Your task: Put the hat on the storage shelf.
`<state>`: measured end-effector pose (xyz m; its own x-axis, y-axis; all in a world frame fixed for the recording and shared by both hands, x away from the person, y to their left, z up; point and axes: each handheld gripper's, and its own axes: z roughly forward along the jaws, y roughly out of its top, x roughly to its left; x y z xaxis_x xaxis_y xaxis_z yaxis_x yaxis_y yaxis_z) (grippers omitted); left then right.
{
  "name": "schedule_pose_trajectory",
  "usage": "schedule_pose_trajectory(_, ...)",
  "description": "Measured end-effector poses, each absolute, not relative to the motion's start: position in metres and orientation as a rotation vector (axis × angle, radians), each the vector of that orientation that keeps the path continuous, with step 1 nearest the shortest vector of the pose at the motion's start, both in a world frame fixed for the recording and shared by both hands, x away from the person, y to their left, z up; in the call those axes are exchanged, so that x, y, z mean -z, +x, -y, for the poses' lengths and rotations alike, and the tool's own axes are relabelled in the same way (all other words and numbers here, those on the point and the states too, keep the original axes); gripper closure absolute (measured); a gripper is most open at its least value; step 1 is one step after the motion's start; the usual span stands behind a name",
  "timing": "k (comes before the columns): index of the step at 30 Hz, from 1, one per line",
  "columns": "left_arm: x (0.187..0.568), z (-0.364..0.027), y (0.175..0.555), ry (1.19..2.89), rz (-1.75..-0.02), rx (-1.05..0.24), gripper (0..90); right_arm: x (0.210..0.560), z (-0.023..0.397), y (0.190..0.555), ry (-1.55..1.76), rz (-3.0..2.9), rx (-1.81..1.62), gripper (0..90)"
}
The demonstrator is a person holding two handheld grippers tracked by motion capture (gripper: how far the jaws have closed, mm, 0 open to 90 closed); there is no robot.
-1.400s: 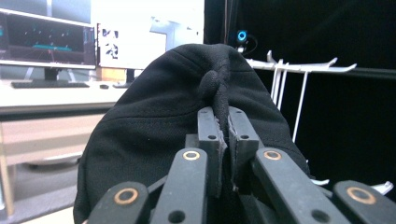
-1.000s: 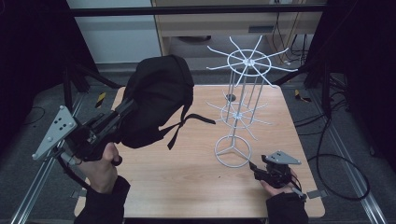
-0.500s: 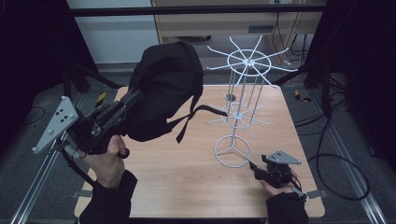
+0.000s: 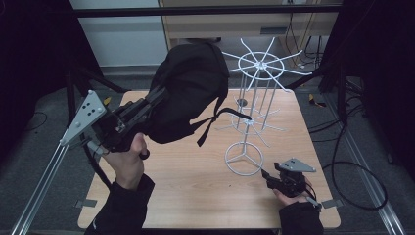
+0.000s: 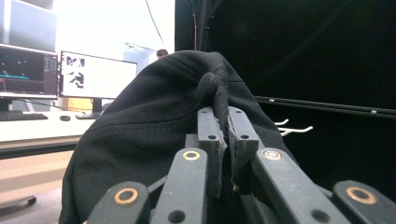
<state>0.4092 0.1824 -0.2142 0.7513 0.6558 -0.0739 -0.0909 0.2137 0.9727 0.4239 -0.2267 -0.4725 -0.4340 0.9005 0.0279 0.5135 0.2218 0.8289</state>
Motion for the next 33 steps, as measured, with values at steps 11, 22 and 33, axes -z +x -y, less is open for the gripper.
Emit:
schedule_pose_trajectory(11,0.231,-0.170,0.422,1.298,-0.555,-0.485,85.5,0.473,0.227,0.425,1.289,-2.043,-1.100,42.7)
schedule_pose_trajectory(22,0.255,-0.174,0.429,1.359,-0.590,-0.428,84.6,0.474,0.226,0.424,1.284,-2.045,-1.099,42.9)
schedule_pose_trajectory(33,0.275,-0.169,0.438,1.434,-0.620,-0.387,83.8,0.475,0.226,0.424,1.289,-2.048,-1.091,43.0)
